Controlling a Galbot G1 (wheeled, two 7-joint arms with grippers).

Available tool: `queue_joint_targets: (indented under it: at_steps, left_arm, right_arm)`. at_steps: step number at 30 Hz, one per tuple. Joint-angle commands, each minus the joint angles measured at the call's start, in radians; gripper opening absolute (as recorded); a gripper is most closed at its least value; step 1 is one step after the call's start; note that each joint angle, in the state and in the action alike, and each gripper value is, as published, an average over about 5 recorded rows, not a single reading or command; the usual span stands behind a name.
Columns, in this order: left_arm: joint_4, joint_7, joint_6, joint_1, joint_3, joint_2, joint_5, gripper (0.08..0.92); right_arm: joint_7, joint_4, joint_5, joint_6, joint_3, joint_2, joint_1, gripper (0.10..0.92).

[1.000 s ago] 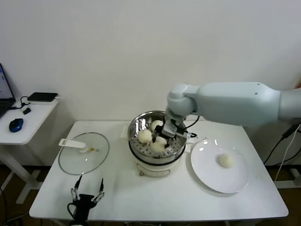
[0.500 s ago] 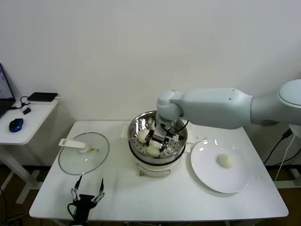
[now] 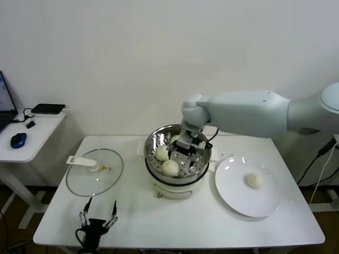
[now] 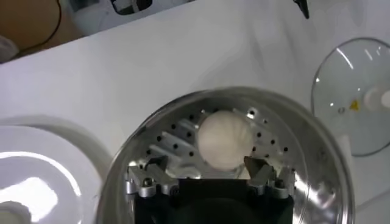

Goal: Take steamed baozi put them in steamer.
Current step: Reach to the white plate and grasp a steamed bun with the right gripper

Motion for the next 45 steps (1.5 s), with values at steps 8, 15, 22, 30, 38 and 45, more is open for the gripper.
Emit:
queue_joint_targets:
  at_steps: [8, 15, 22, 30, 38, 45]
  left_arm:
    - [-0.007, 0.000, -0.002, 0.006, 0.001, -0.049, 0.000, 0.823]
    - [-0.004, 0.001, -0.003, 0.003, 0.000, -0.049, 0.001, 0.823]
    - [0.003, 0.001, -0.003, 0.001, -0.003, -0.049, 0.004, 0.823]
    - [0.008, 0.001, -0.003, 0.002, -0.006, -0.049, 0.008, 0.823]
    - [0.013, 0.000, -0.001, 0.002, -0.005, -0.049, 0.011, 0.823]
    - [0.015, 0.001, 0.003, 0.000, -0.002, -0.049, 0.018, 0.823]
  right_arm:
    - [-0.088, -0.007, 0.278, -0.171, -0.360, -0.327, 0.273, 0.823]
    - [-0.058, -0.040, 0.155, -0.277, -0.304, -0.489, 0.132, 0.823]
    - [0.008, -0.065, -0.001, -0.366, -0.098, -0.583, -0.109, 0.823]
    - [0.090, -0.095, -0.097, -0.437, 0.109, -0.591, -0.349, 0.823]
    - [0.122, -0.165, -0.137, -0.442, 0.227, -0.570, -0.474, 0.823]
    - [0.118, -0.192, -0.158, -0.441, 0.277, -0.567, -0.530, 0.823]
